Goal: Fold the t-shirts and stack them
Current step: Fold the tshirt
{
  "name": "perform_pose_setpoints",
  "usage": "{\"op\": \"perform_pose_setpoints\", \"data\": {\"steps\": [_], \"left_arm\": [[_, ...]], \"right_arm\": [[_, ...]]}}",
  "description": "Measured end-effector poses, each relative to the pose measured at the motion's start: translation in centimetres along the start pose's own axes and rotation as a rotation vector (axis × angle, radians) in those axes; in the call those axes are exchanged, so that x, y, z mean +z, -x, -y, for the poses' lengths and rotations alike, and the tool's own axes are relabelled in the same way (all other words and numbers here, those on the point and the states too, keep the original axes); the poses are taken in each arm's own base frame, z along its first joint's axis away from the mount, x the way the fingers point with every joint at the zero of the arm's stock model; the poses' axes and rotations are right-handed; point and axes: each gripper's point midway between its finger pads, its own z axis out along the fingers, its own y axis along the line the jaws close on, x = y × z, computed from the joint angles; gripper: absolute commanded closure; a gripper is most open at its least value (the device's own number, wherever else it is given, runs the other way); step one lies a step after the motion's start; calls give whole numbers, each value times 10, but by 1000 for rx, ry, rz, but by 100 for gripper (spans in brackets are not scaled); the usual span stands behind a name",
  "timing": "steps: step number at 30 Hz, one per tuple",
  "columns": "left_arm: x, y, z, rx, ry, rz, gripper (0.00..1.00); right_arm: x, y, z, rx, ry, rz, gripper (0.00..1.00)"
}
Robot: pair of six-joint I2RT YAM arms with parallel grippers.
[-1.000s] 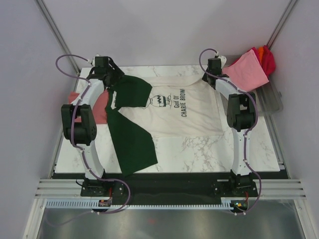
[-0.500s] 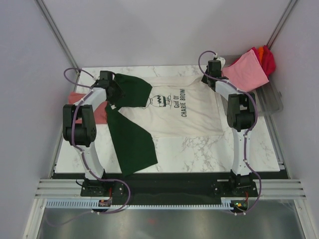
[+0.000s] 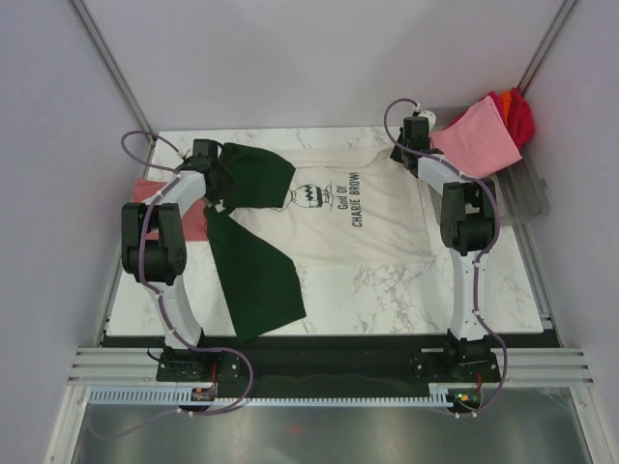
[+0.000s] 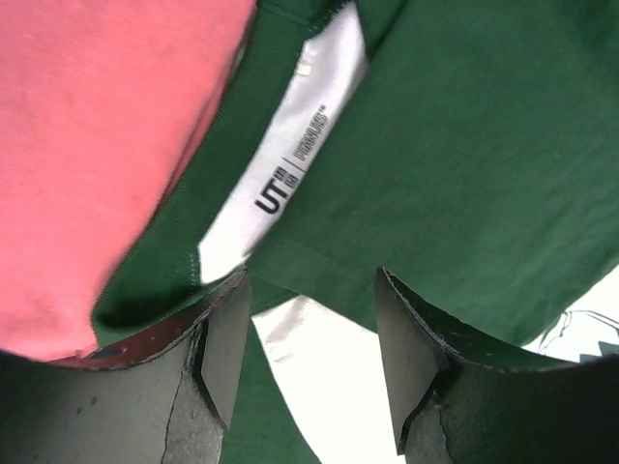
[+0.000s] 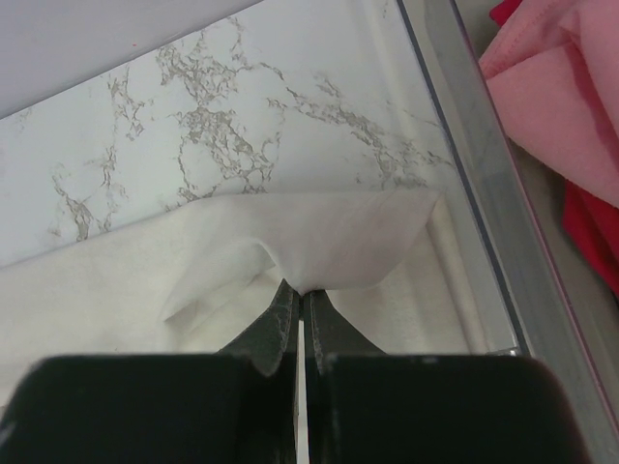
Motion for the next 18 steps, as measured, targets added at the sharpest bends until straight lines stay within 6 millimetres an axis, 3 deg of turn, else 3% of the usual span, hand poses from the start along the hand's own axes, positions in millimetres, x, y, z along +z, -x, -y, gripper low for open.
{"op": "perform_pose_setpoints", "data": {"steps": [4, 12, 15, 18], "left_arm": [[6, -2, -5, -2, 16, -8, 51], [28, -15, -10, 6, 39, -54, 63], [29, -14, -9, 7, 36, -52, 97], [29, -13, -8, 8, 34, -49, 98]], "right_arm": [[0, 0, 0, 0, 2, -1, 100], [-1, 1, -1, -2, 3, 1, 100], [-1, 1, -1, -4, 3, 0, 100], [-1, 1, -1, -3, 4, 0, 100]]}}
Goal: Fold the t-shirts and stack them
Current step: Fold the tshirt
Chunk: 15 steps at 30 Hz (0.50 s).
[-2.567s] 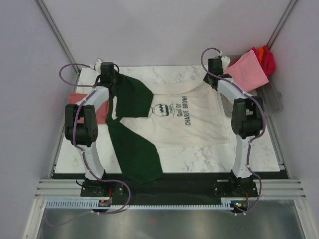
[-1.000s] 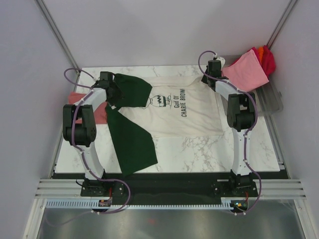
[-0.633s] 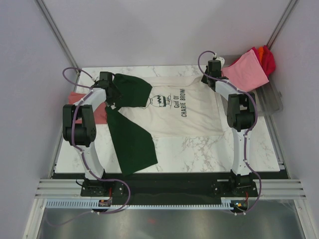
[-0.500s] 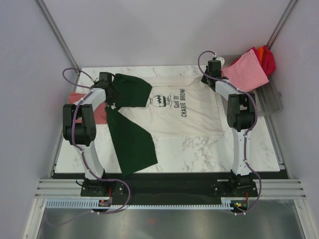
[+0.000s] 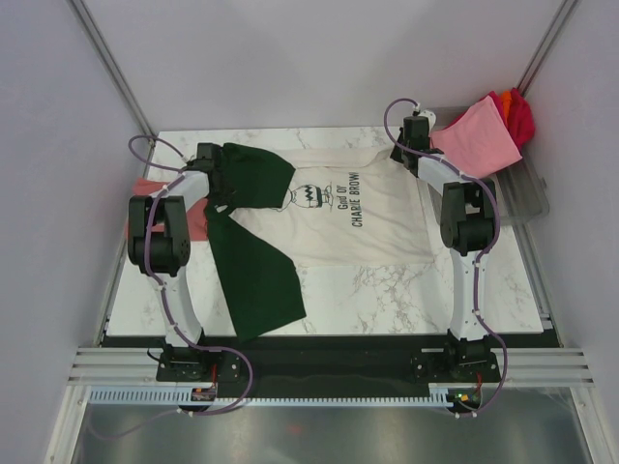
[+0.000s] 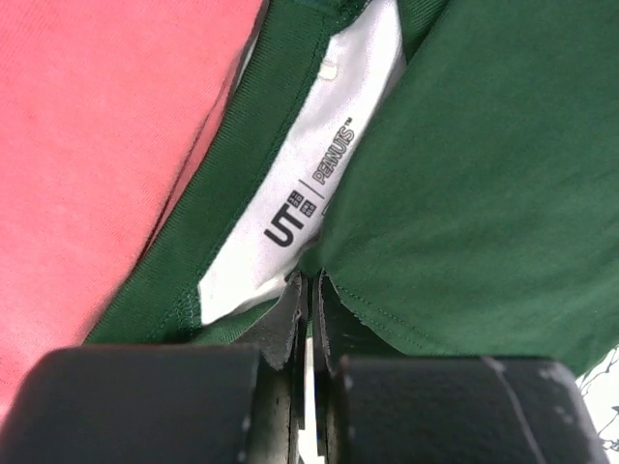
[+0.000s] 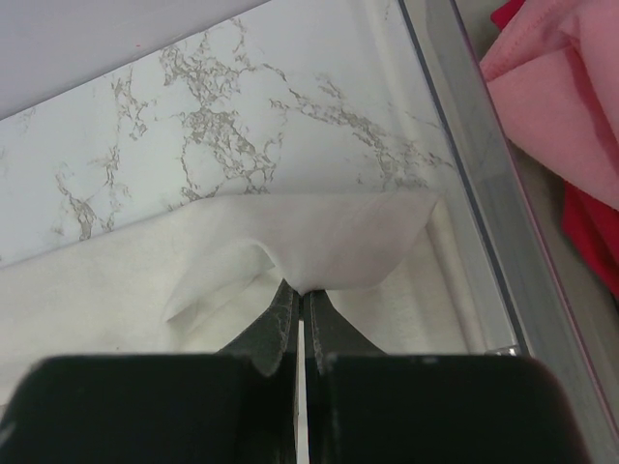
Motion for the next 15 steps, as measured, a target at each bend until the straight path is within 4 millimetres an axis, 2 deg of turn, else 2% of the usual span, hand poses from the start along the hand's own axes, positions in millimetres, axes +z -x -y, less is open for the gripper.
{"op": "perform_pose_setpoints", "data": {"steps": [7, 15], "left_arm": [[-10, 4, 1, -3, -13, 16, 98], [-36, 22, 11, -13, -58, 71, 98]], "right_arm": [[-5, 5, -1, 0, -1, 5, 100], [-10, 21, -6, 6, 0, 14, 100]]}}
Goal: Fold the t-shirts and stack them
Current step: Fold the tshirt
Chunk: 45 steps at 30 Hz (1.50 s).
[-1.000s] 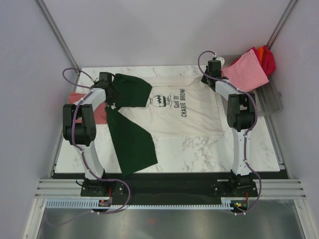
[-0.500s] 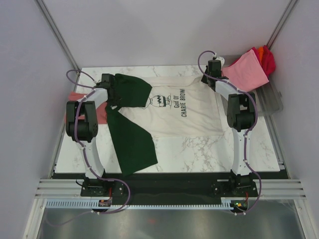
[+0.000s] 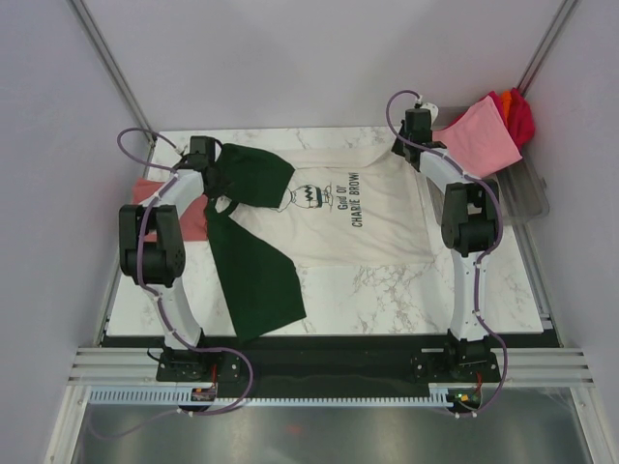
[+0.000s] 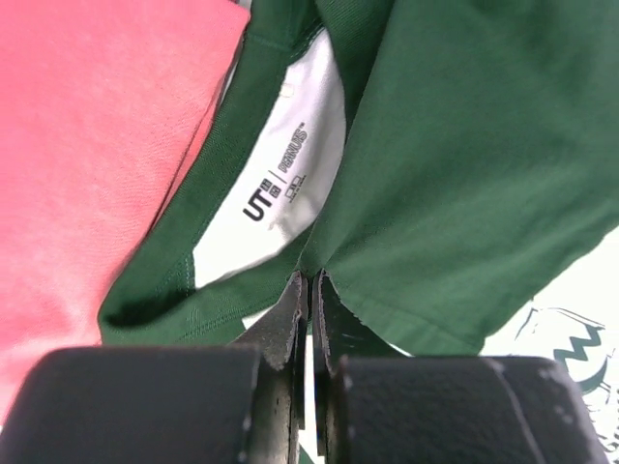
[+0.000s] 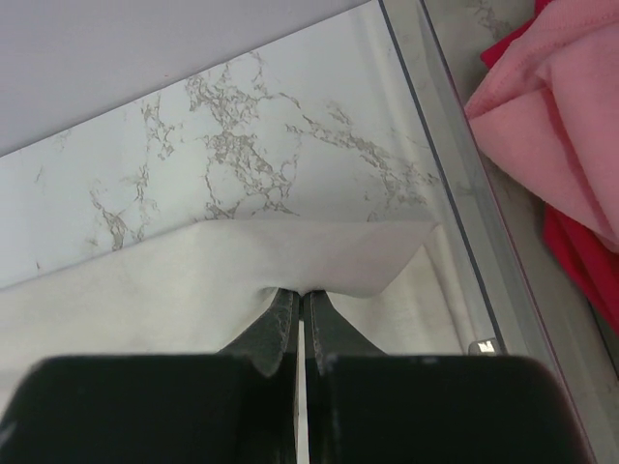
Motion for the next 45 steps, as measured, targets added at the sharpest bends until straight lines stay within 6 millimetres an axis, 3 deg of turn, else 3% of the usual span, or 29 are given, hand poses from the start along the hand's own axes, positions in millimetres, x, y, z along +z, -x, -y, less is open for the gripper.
{"op": "perform_pose_setpoints", "data": {"steps": [12, 19, 32, 45], "left_arm": [[-54, 33, 18, -32, -85, 97, 98], [-85, 46, 24, -40, -126, 132, 98], [-119, 57, 34, -42, -176, 139, 98], [-134, 57, 36, -40, -200, 135, 98]], "right_arm": [[-20, 15, 4, -3, -40, 2, 100], [-23, 12, 9, -8, -60, -17, 100], [-25, -9, 24, -34, -113, -74, 99], [-49, -24, 43, -66, -168, -119, 96]]}}
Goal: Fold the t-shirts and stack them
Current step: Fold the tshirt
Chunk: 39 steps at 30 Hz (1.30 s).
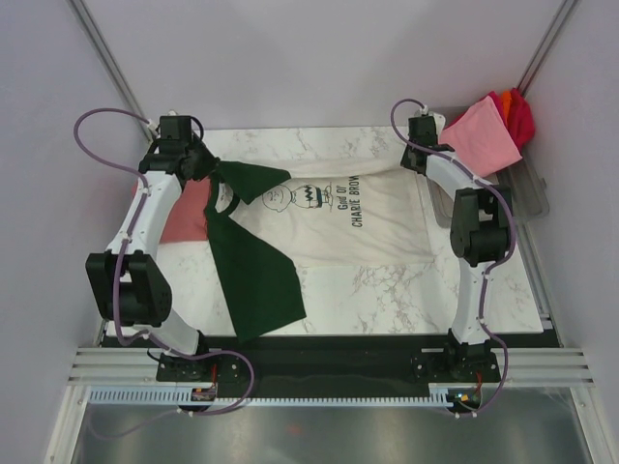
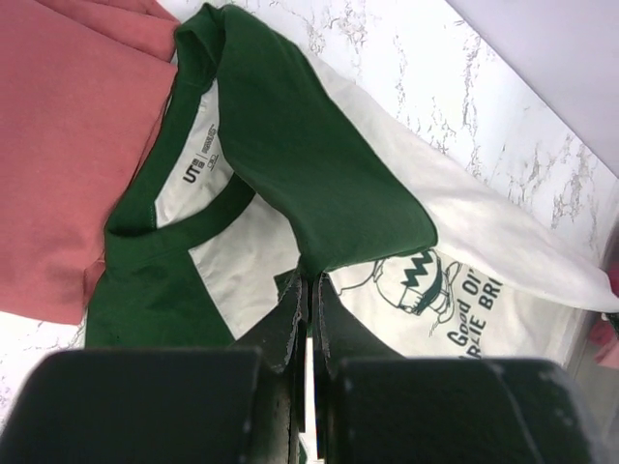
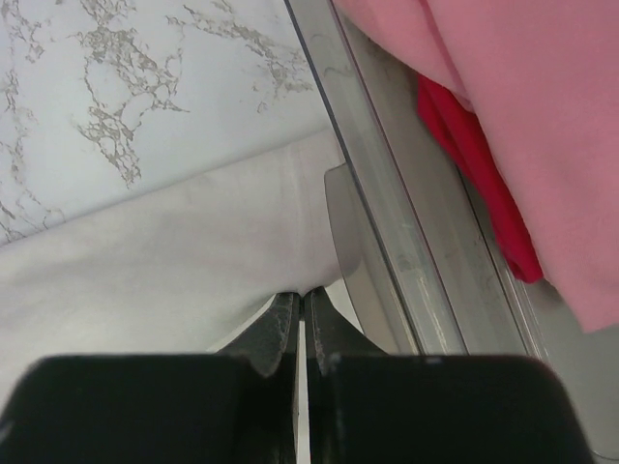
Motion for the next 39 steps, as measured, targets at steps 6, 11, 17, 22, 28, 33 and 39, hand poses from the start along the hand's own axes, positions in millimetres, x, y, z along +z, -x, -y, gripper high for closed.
{"op": "perform_pose_setpoints", "data": {"steps": [6, 11, 17, 22, 28, 33, 39], "left_arm": [[-17, 6, 5, -1, -25, 21, 98], [-20, 2, 6, -1, -35, 9, 98], [-19, -9, -2, 0, -22, -17, 98], [-23, -17, -8, 0, -14, -29, 98], [-25, -34, -21, 1, 6, -56, 98], [-25, -49, -33, 3, 27, -83, 98], [-32, -60, -39, 2, 22, -96, 98]], "right_arm": [[-10, -3, 5, -4, -2, -6, 96], [-14, -13, 9, -10, -7, -26, 89], [-16, -29, 16, -19, -18, -56, 90], [-21, -34, 19, -21, -18, -67, 89], [-25, -41, 21, -25, -10, -83, 86], [-28, -51, 25, -29, -17, -101, 76], [-42, -63, 35, -28, -24, -119, 69]]}}
